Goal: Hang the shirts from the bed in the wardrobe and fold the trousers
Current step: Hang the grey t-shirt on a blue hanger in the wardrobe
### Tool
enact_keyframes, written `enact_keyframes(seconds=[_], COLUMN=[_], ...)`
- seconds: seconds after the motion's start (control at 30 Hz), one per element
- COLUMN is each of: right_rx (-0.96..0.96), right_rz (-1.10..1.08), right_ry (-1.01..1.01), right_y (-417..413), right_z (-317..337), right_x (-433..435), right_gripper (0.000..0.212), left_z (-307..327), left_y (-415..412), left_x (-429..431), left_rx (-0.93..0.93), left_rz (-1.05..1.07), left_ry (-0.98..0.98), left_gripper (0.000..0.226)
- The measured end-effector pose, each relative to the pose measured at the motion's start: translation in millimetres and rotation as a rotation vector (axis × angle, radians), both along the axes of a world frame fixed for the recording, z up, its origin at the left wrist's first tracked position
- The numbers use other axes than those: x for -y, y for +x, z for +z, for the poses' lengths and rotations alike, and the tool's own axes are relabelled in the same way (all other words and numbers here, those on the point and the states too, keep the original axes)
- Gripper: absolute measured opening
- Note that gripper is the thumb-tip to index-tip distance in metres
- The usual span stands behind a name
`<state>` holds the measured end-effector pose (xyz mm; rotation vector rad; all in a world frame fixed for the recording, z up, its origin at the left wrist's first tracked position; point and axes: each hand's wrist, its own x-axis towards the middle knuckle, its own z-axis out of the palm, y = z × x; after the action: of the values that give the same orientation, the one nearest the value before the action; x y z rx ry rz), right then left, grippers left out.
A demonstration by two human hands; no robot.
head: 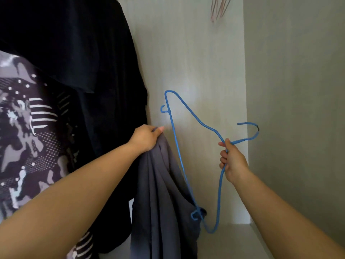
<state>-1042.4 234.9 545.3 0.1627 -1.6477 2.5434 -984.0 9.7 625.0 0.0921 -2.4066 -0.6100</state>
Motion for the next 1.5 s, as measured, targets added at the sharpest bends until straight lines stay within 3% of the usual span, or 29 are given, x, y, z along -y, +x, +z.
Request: enact_keyframes(seconds=[0.07, 0.13, 0.23, 0.37, 0.53, 0.67, 0.93, 1.17, 1.33, 1.5], right_rx=[-0.023, -0.085, -0.154, -0.182, -0.187, -0.219, -0.2, -0.187, -0.259, -0.369], right_rz=[-0.026, -0.06, -0.111, -0.125, -0.093, -0.073, -0.029, -0.057, -0.033, -0.12], right_ry=[0.101, 0.207, 0.299, 0.306, 0.284, 0.327, 0.246, 0.328, 0.447, 0.489], right_y=[-1, -4, -7, -10, -6, -3, -1, -4, -2, 1], right_z=[-1, -1, -3, -9, -11, -8, -10, -22, -29, 2], right_x=[-2, -3, -2, 0, 6, 18, 23, 28, 31, 38], right_gripper=[0.039, 0.038, 0.031, 0.029, 0.029, 0.03, 0.03, 0.031, 0.03, 0.032], left_z=[6, 11, 18, 22, 27, 27, 25, 24, 25, 20], left_y=[6, 11, 14, 17, 28, 35, 38, 37, 41, 37], left_x=[14, 27, 44, 63, 67, 63, 67, 71, 65, 44], left_rx=[-0.007, -0.003, 0.082, 0.067, 0.031, 0.063, 0.029, 0.063, 0.105, 0.061], left_rz=[0.077, 0.141, 0.181, 0.171, 0.124, 0.055, 0.004, -0.042, -0.065, -0.036], left_ry=[-0.081, -0.035, 0.111, 0.46, 0.634, 0.692, 0.774, 0.873, 0.616, 0.088], left_gripper=[0.048, 0.049, 0.044, 0.051, 0.05, 0.037, 0.038, 0.033, 0.038, 0.035])
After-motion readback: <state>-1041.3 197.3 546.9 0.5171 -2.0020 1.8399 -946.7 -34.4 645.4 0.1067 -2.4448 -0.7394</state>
